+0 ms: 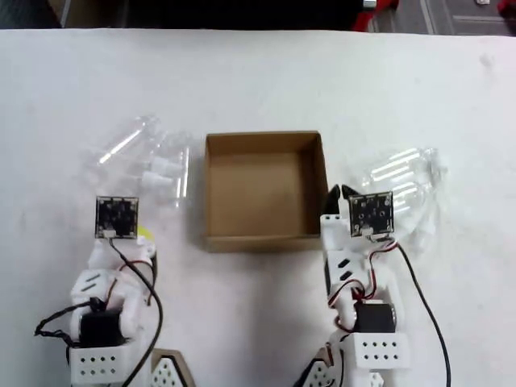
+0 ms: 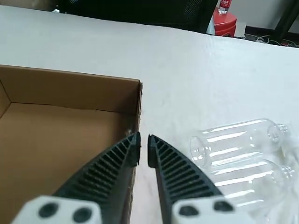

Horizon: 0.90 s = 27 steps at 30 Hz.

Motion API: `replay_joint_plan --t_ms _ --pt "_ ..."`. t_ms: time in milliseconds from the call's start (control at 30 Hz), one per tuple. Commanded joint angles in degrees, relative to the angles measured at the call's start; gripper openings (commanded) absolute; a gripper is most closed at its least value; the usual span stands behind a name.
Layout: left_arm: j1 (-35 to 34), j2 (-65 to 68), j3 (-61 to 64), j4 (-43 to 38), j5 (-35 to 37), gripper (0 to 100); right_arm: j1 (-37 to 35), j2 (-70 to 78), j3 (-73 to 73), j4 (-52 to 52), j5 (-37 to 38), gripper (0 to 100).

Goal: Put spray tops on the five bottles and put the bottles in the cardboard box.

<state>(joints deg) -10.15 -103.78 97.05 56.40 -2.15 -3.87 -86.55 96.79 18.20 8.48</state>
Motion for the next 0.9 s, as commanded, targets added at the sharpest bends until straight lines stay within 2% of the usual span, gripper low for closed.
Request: replay_joint_plan --t_ms 0,400,533,633,733,867 --pt "0.04 -0.66 -0.18 -4.92 0.44 2 0.4 -0.13 0.35 -0.04 0.79 1.8" --pt "-0.4 -0.66 -3.6 -11.43 -1.05 2 0.4 -0.13 0.35 -0.22 0.79 1.9" --pt "-0.04 -0.66 -11.6 -5.89 -10.46 2 0.4 -0.13 0.35 -0.22 0.79 1.9" --pt "-0.13 -0.66 -16.53 -1.14 -12.22 2 0.4 -0.13 0.35 -0.22 0.79 1.9" --pt "-0.22 -0.66 -18.55 3.16 -15.74 2 0.4 -0.13 0.35 -0.22 0.79 1.9" --pt "-0.4 -0.66 -18.73 7.38 -24.62 2 0.4 -0.13 0.35 -0.13 0.79 1.9"
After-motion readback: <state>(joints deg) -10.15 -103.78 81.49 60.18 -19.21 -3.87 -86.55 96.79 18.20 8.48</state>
